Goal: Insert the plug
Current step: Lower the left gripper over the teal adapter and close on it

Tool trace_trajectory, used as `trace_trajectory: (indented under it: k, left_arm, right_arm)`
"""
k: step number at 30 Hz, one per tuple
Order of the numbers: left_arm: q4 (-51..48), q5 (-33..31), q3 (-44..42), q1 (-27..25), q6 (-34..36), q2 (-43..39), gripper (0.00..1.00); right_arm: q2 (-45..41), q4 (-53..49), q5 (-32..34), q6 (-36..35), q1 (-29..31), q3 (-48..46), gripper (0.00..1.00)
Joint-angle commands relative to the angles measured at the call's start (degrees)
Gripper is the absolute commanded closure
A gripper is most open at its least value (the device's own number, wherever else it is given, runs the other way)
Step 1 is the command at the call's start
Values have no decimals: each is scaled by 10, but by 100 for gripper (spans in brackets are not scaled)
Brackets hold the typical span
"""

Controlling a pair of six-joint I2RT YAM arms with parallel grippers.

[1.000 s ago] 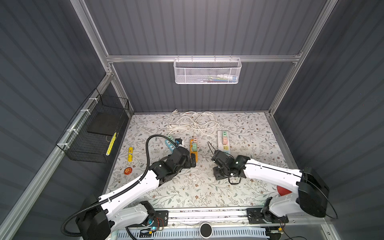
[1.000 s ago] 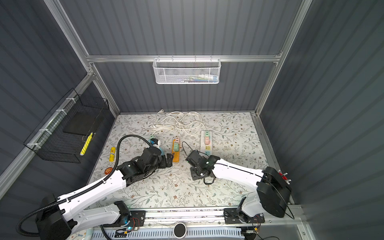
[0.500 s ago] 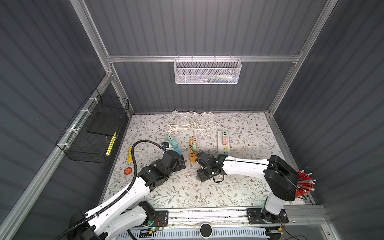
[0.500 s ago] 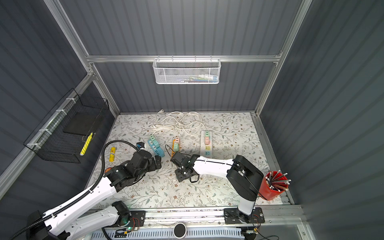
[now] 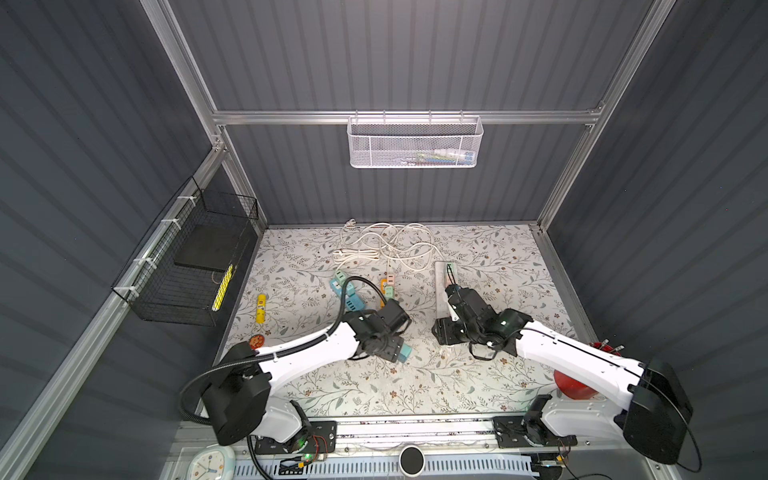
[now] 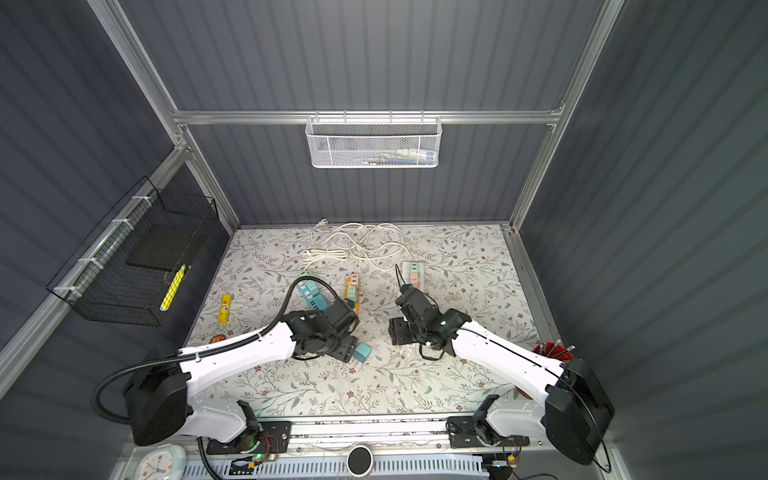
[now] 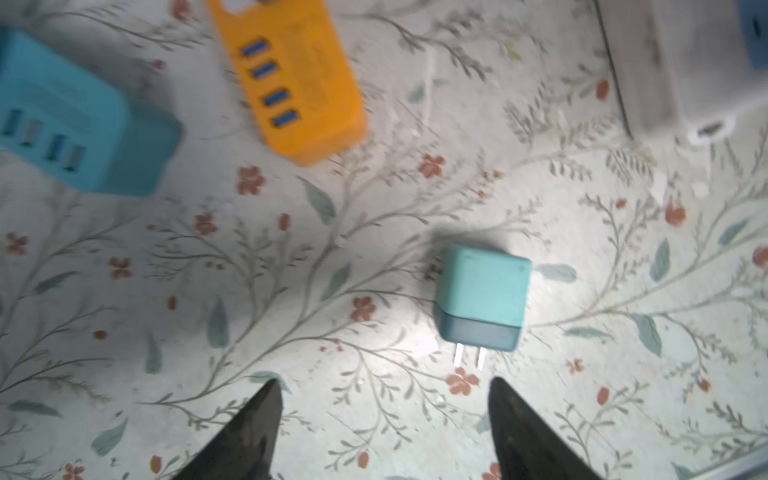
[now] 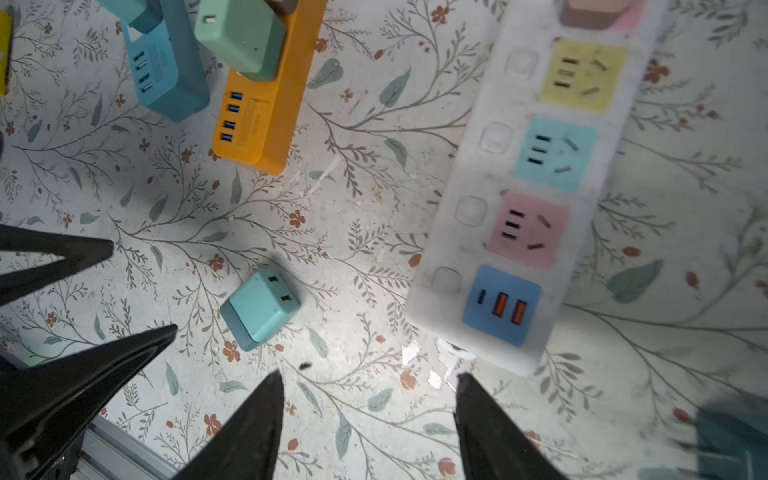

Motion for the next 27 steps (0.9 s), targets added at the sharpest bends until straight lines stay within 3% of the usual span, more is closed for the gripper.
trace_trajectory:
  k: [1, 8, 14, 27]
  left_arm:
    - [-23, 45, 34, -5, 26, 46, 26]
    - [-19, 79, 73, -14, 42, 107, 26]
    - [-7, 93, 84, -14, 45, 140, 33]
    - [0, 79, 84, -14, 42, 172, 40]
  right_arm:
    - [-12, -43, 6, -16, -14, 17, 34]
    - [-38, -17, -21, -10, -56, -12, 34]
    - [-29, 6, -22, -6, -70, -26, 34]
    - [-20, 0, -31, -23, -96, -18, 33]
